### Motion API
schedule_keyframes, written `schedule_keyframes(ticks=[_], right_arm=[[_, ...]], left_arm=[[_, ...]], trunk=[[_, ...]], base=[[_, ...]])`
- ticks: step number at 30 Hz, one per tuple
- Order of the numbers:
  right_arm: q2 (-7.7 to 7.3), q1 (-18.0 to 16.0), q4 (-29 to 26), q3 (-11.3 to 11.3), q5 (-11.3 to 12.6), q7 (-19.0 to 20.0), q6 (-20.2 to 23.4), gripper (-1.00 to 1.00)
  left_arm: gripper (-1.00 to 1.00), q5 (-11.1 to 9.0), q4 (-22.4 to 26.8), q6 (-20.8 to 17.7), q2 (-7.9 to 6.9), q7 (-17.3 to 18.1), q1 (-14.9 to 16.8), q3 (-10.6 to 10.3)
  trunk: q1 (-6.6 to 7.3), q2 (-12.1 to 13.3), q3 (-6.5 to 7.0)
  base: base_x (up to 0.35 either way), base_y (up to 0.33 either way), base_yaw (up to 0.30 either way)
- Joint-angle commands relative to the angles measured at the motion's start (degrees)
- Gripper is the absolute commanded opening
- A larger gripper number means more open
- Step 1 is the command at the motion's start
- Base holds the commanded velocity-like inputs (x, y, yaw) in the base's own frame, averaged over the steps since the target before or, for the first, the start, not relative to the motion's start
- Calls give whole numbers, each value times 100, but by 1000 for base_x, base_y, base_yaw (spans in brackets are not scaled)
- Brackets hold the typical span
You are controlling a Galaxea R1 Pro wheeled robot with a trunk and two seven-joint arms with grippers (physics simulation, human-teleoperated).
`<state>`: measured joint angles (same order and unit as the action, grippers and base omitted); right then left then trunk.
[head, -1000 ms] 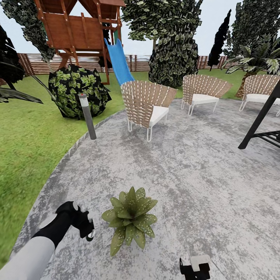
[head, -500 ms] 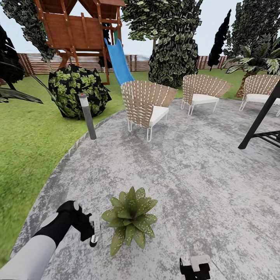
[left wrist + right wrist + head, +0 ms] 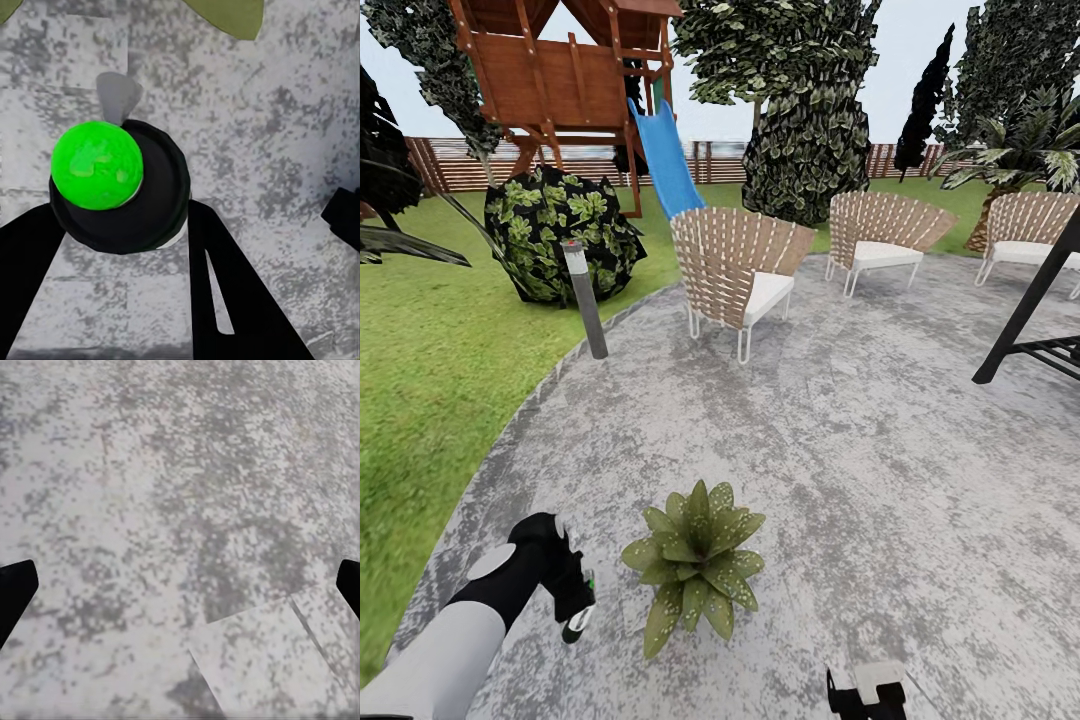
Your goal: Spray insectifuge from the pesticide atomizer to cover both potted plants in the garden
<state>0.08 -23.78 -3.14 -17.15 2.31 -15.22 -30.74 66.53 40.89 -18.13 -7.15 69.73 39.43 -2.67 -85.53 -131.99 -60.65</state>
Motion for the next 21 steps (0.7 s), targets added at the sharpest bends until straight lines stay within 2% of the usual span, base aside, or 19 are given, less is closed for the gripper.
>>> schedule_keyframes(ticks=[1, 3, 7, 11, 15, 16, 19, 21], right_arm=[[1, -3, 6, -48, 25, -33, -11, 100], [6, -3, 0, -44, 41, -33, -11, 100], [39, -3, -8, -51, 49, -33, -11, 100], [49, -3, -11, -52, 50, -33, -11, 100], [51, -3, -7, -52, 50, -33, -11, 100], [48, -3, -5, -52, 50, -33, -11, 100], [45, -3, -2, -52, 50, -33, -11, 100], [45, -3, -2, -52, 50, -33, -11, 100]], left_arm=[[-100, 9, 10, -64, -6, 23, 1, -28], [-100, 93, 14, -131, -1, 23, 3, -27], [-100, 397, 9, -642, 3, 15, -3, -23], [-100, 498, -24, -704, 66, 13, -5, -29], [-100, 919, -45, -841, 221, 12, -17, -16], [-100, 972, -45, -875, 239, 13, -22, -8], [-100, 1029, -46, -901, 248, 10, -61, -20], [-100, 1026, -43, -903, 249, 12, -65, -22]], trunk=[[1, -2, -5], [1, -2, -5], [1, -2, -6], [1, -2, -18], [1, -2, -30], [1, -2, -31], [1, -2, -32], [1, -2, -32]], base=[[0, 0, 0], [0, 0, 0], [1, -2, 15], [154, -179, 218], [232, -187, 239], [243, -177, 99], [126, -96, 25], [-134, -115, 3]])
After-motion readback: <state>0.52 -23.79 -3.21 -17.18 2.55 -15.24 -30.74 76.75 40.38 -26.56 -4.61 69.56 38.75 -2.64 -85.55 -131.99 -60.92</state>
